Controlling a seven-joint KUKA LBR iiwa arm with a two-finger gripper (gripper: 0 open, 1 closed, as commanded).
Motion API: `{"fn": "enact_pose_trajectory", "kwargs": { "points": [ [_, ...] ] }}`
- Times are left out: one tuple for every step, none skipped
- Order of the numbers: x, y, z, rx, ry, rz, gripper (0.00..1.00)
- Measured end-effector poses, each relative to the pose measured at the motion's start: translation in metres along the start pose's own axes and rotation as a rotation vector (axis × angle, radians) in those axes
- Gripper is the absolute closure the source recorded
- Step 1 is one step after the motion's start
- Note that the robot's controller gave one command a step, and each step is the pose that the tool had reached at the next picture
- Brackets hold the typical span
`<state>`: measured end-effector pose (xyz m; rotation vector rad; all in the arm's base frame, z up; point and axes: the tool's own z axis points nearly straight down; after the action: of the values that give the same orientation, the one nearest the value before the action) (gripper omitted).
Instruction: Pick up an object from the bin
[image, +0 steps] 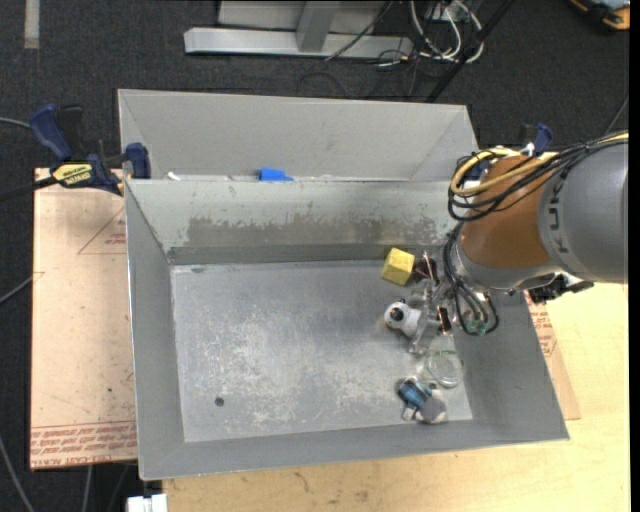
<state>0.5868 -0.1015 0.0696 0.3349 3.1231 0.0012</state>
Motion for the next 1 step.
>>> {"fn": "enact_pose_trajectory", "kwargs": {
  "points": [
    [0.0010, 0.0000, -0.0027, 0.000, 0.003, 0.000, 1.00]
  ]
}}
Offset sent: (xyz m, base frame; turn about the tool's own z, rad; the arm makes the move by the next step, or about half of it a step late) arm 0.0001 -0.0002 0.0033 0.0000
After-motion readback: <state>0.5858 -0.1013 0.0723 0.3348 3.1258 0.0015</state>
